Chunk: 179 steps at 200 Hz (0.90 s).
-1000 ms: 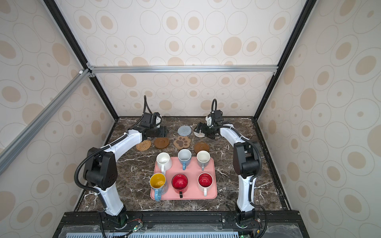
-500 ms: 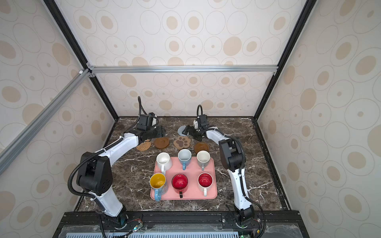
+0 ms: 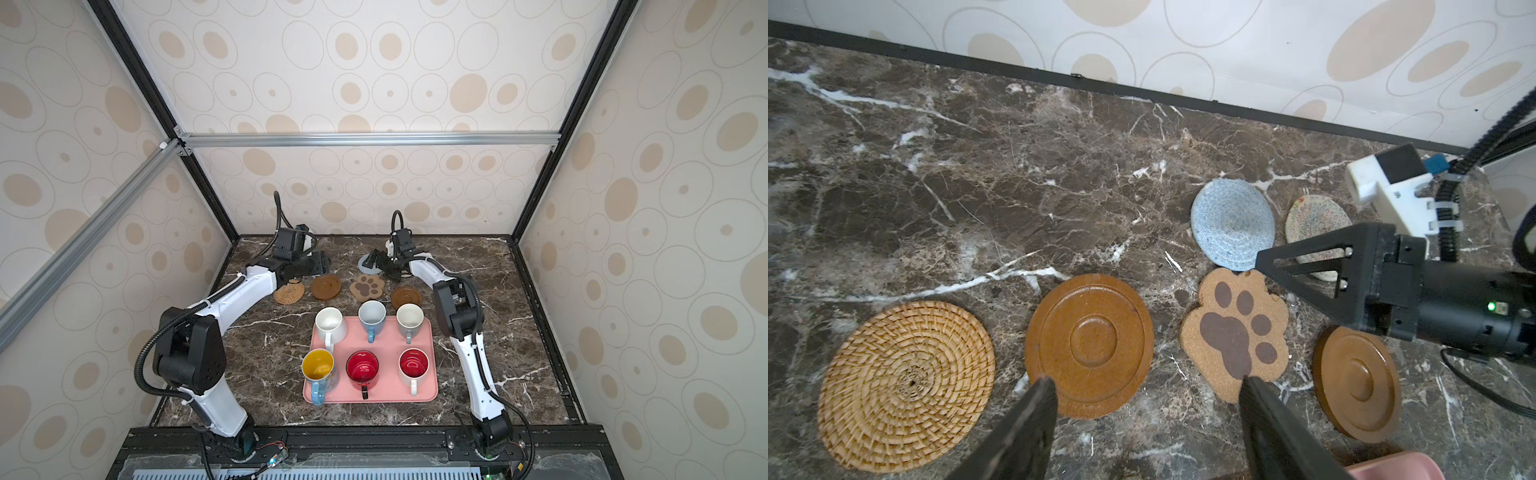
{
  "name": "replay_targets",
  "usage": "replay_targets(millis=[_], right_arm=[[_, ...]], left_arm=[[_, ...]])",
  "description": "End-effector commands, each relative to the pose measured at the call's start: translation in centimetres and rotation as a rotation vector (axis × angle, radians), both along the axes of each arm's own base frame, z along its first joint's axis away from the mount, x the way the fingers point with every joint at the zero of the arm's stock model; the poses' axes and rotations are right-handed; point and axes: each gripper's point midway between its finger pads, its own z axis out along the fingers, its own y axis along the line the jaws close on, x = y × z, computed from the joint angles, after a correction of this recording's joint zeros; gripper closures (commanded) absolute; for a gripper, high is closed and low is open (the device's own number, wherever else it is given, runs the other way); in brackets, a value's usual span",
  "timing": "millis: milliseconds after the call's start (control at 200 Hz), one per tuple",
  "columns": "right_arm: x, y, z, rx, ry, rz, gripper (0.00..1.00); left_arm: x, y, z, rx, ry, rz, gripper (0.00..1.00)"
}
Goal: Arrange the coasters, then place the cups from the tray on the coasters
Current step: 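Move the right gripper over the small wooden coaster while the left gripper hovers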
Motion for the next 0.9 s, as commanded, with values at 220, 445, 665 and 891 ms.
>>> replay_targets(millis=[220,445,665,891], right_arm=[[-2.7,1.7,-0.6,0.009,0.079,0.044,0.0],[-2.6,1.8,-0.5,-0.007,0.071,0.028,0.0],[-1.9,0.8,1.9,-0.05,0.008,0.005,0.0],[-2.7,-0.9,6.3,-0.128,-0.042,0.029,0.0]], left_arm=[[0.3,0.4,1.9,0.003,-0.031,-0.009,0.29],[-0.1,0.3,1.7,-0.01,-0.029,-0.014,0.29],[-0.6,0.6,1.8,0.003,-0.036,-0.014,0.29],[-0.3,0.6,2.4,-0.009,-0.052,-0.011,0.28]])
